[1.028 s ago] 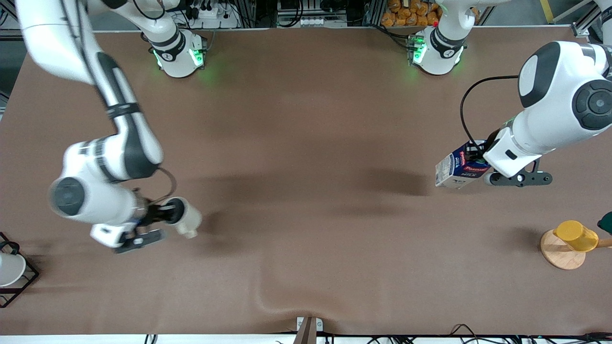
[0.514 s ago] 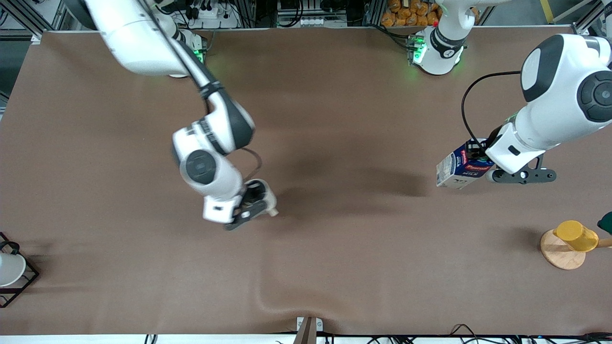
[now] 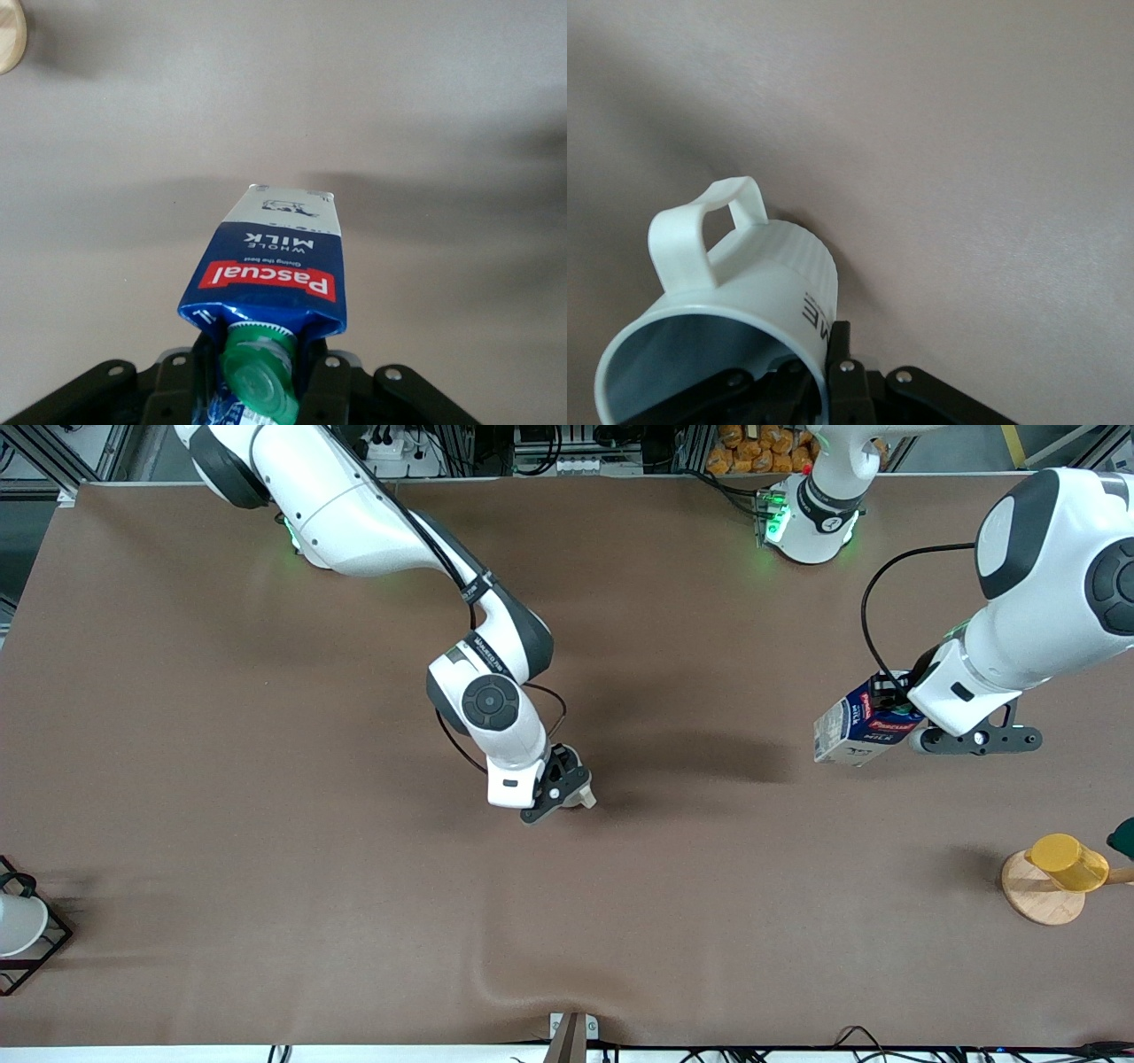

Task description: Place milk next to cup

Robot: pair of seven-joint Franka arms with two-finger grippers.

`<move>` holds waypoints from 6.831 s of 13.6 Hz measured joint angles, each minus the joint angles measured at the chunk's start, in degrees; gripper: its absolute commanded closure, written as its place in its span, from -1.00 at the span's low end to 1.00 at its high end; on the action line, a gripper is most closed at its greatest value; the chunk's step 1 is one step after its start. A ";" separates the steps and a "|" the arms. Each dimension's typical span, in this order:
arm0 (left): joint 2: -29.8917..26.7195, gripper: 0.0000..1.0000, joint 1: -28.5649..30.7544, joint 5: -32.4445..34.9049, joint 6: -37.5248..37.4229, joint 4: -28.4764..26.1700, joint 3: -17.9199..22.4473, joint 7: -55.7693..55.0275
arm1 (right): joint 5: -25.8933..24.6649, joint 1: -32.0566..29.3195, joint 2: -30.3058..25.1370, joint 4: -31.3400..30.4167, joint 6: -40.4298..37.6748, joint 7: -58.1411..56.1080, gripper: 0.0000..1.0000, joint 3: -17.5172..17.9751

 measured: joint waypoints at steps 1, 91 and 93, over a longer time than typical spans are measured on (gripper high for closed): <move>0.00 0.45 0.00 0.00 -0.30 0.08 -0.01 0.00 | 0.00 -0.06 0.02 0.25 -2.32 0.00 1.00 -0.07; 2.82 -1.00 -4.67 0.52 -3.87 18.07 -2.21 -24.77 | 0.21 -32.33 -46.67 -9.01 -44.60 2.93 -1.00 -10.51; 0.55 -1.00 -4.17 0.52 -4.23 15.50 -0.70 -20.43 | 0.21 -32.26 -46.67 -9.00 -44.60 2.92 -1.00 -10.46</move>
